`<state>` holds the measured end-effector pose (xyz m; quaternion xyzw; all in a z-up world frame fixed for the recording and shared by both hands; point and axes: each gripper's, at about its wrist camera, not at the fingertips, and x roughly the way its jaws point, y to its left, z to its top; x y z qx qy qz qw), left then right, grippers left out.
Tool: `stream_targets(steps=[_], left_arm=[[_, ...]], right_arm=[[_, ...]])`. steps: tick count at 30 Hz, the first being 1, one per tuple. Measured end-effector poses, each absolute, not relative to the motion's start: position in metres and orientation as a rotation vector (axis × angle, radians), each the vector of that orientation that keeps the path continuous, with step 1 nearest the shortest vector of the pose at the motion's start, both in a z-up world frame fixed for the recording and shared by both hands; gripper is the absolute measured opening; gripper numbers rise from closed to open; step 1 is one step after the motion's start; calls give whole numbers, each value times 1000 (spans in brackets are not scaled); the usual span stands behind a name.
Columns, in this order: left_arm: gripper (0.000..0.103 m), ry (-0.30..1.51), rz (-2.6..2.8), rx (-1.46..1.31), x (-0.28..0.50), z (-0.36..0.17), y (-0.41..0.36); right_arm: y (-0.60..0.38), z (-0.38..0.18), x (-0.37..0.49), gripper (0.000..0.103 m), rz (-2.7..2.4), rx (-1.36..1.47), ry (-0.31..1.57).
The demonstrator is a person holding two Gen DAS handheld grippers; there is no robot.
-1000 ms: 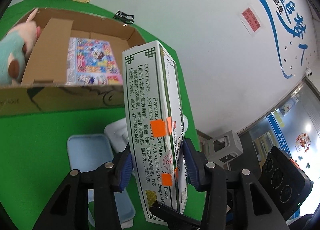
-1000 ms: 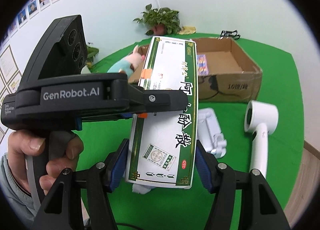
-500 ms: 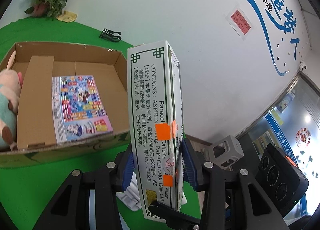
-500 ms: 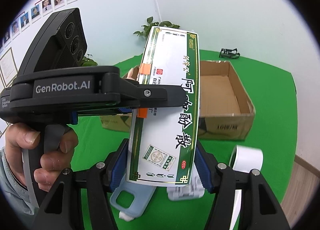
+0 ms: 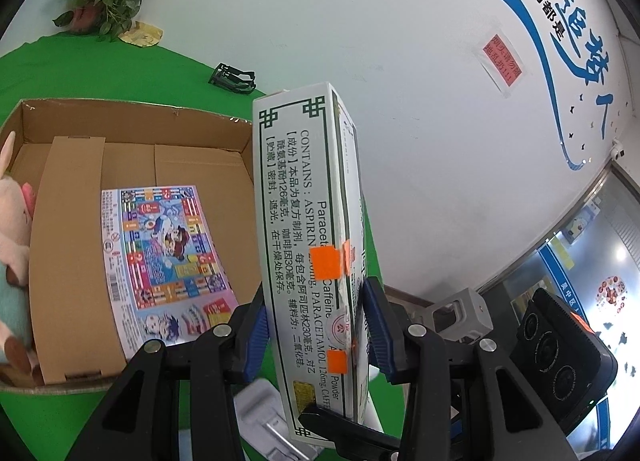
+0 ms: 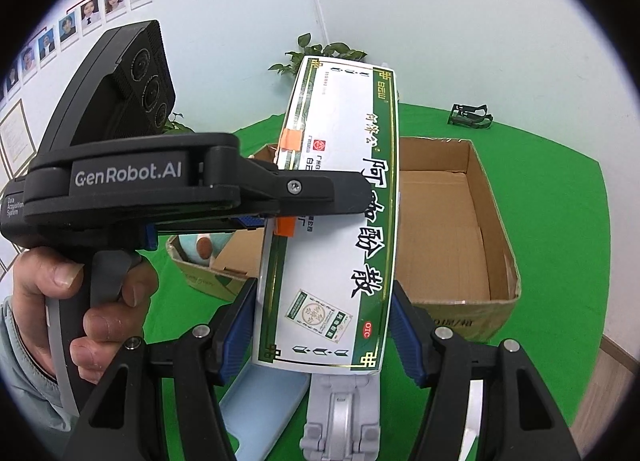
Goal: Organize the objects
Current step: 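Carry the upright medicine box with both grippers over the open box, then lower the medicine box beside the board-game box and open both grippers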
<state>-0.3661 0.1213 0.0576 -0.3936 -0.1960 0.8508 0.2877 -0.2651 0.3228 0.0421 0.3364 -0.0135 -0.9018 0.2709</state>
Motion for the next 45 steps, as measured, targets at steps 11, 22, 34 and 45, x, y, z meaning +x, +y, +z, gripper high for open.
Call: stream_targets(steps=[11,22,34,45], left_arm=[[42,-535,2252,-1085,-435,56,135],[41,-606,2185,-1205,-496,19,151],[41,-728,2111,-1346,-526,-44,141],[48,-746,2087,-1449,-545,-76,145]], right_arm=[[338,43,-318,61,-2399,971,-53],[360,26,-354,61,-2340,1132,-129],[353,-5,-372,61,-2253,1318,-135],[346,-17,-371,61,-2260,1438,-48]])
